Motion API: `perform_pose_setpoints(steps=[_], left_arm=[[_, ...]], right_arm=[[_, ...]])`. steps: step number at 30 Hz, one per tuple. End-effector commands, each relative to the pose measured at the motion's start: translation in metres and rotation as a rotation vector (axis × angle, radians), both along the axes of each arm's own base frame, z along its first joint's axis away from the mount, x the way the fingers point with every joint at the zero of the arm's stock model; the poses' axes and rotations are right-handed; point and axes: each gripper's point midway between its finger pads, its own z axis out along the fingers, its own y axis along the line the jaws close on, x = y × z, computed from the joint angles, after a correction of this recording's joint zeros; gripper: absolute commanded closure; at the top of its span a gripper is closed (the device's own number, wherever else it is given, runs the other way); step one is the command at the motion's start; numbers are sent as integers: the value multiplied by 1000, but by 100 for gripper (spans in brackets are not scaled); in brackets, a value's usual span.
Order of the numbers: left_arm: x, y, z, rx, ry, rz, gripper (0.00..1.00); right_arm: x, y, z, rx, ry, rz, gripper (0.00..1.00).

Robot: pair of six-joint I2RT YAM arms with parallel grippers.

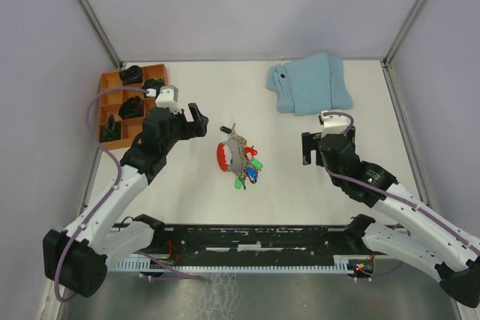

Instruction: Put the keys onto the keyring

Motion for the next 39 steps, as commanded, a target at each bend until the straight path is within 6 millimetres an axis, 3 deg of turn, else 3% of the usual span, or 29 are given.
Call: perform_pose_setpoints(steps=[1,6,10,23,39], left_arm=[[-27,36,38,18,-49,129,1],[-57,60,84,46,-202,158,1],[-74,73,101,84,-304,160,1],[-75,77,77,151,-303,139,1],[-83,75,81,132,-329,127,1]], right_arm=[[-1,-19,12,9,-46,-99,0],[-3,-26,20,5,-59,-125,0],[-3,-33,24,-24,-65,-155,0],[0,-29,23,-36,-50,-142,0],[-7,-23,21,23,-36,-105,0]])
